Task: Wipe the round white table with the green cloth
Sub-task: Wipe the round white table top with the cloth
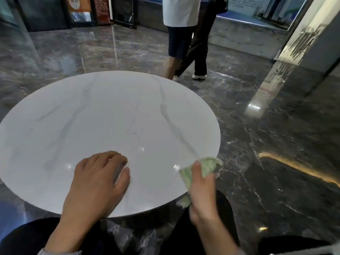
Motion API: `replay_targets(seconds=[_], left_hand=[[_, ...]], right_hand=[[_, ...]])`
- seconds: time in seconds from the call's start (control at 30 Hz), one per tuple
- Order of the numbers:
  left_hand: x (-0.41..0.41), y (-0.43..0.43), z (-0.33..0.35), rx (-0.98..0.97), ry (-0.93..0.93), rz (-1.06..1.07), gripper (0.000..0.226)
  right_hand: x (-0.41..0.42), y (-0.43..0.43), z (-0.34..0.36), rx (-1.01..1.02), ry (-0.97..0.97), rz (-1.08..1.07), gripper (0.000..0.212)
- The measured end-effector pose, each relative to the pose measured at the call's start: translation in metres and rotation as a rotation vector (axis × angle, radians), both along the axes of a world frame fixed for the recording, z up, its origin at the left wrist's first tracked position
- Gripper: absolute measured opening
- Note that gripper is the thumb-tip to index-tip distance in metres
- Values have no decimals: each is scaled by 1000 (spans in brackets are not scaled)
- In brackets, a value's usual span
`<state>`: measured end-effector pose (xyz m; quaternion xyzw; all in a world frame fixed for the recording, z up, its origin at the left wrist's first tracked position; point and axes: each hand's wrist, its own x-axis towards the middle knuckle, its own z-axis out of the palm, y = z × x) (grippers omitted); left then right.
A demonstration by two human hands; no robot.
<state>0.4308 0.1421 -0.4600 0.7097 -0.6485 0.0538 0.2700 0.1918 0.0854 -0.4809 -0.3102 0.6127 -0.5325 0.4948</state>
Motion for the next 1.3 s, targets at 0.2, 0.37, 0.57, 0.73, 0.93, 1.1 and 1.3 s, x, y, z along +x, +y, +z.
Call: replay_targets(seconds=[0.2,0.37,0.57,0.73,0.93,1.1,1.3], left_hand=[[-2,1,3,30,0,0,22],[-5,2,7,48,11,8,23],[-5,2,8,36,28,7,24],[-2,2,3,9,28,-10,21],[-1,0,-1,-24,18,-9,21],[-1,0,-2,-31,15,-9,20],[-2,0,3,-4,23,6,21]], right_hand=[[-14,-12,10,-46,-54,32,19],[-46,-91,29,31,207,6,46],[-42,-58,21,-11,719,144,70],[-51,-41,14,-70,779,259,67],[-75,-67,17,-147,922,406,72],[-85,-119,29,-52,1073,605,76],[-58,-133,51,-42,1488,798,71]])
